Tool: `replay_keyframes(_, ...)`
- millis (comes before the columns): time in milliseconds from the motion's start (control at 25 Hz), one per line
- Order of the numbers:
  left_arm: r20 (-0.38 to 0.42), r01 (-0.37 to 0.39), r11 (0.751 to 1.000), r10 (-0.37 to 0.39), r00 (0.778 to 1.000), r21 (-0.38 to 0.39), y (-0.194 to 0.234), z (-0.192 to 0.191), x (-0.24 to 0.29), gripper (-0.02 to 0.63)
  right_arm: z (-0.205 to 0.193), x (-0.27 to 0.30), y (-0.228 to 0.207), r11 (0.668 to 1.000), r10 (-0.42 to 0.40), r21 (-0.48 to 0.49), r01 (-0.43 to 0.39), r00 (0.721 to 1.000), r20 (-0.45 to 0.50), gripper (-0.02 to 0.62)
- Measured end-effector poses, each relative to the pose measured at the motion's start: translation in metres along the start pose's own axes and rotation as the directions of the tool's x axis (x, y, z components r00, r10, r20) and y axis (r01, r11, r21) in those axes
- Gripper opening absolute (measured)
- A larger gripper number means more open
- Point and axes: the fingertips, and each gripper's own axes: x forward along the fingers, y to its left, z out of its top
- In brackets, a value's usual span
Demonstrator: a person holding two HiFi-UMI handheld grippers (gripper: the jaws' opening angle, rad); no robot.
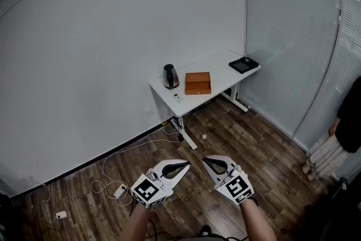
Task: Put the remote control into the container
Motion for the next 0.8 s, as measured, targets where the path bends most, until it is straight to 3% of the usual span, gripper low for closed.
replay_keyframes(440, -0.032, -0.059, 0.998, 0.059, 0.998, -0.01, 0.029, -0.013, 0.022, 0.0, -0.012, 0.016, -0.035, 1.0, 0.014, 0.014, -0.014, 1.0, 0.017, 0.017)
replay_keyframes(800, 0.006, -0.031, 0.999, 0.032, 0.999, -0.038, 0.063, -0.034, 0.035, 0.0, -0.029, 0.044, -0.053, 1.0, -0.003, -0.001, 0.003, 1.0, -0.03, 0.017)
